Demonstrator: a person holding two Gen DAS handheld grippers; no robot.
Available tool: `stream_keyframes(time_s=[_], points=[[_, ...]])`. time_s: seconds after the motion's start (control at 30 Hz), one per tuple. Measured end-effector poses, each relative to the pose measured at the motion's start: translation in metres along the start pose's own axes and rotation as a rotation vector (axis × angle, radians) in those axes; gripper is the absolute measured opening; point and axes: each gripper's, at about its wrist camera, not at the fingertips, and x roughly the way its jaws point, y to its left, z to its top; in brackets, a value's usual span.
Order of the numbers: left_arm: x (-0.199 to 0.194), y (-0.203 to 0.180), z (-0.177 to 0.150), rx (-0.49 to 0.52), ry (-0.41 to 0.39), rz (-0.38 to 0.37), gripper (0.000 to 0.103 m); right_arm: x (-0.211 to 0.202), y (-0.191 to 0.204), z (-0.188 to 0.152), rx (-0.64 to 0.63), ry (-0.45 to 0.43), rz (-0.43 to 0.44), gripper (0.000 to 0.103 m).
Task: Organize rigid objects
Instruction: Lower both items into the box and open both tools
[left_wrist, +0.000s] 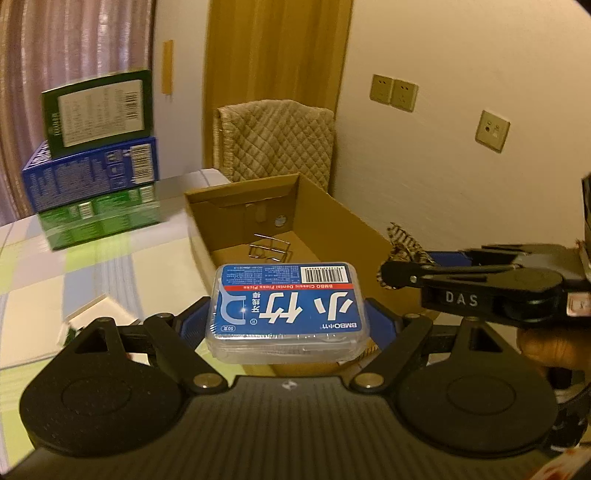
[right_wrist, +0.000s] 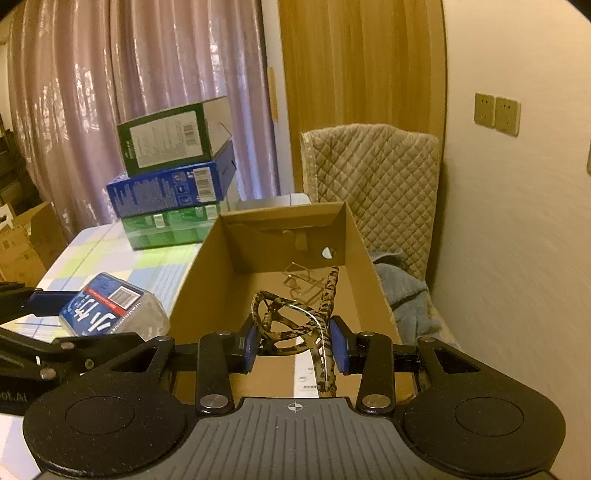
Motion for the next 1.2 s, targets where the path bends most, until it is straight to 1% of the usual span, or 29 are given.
stream_keyframes(time_s=[0.2,0.33,0.63,0.77,0.87,0.9,1.2], points=[[0.029,0.000,0.000,0.028,0.041,-0.025,0.083,0.019,-0.020,0.003,0.043,0.024,-0.022,0.037],[0.043,0.001,0.000,0.052,0.057,-0.029,0.083,0.024,-0.027,0.004,0.066,0.030,-0.013,0.037],[0.058,-0.003,-0.002,0.088,0.077,-0.042,0.083,0.031,-0.030,0.002,0.082,0.042,0.003,0.037],[0.062,-0.006,-0.002,0.100,0.080,-0.044,0.084,0.033,-0.032,0.001,0.093,0.046,0.000,0.037],[0.065,-0.006,-0.003,0.118,0.097,-0.034,0.084,0.031,-0.033,0.002,0.098,0.043,0.000,0.037],[0.064,-0.006,-0.003,0.120,0.092,-0.043,0.084,0.030,-0.032,0.002,0.098,0.041,0.000,0.037],[0.040,0.007,-0.001,0.036,0.046,-0.034,0.084,0.028,-0.026,-0.001,0.095,0.045,0.006,0.037]])
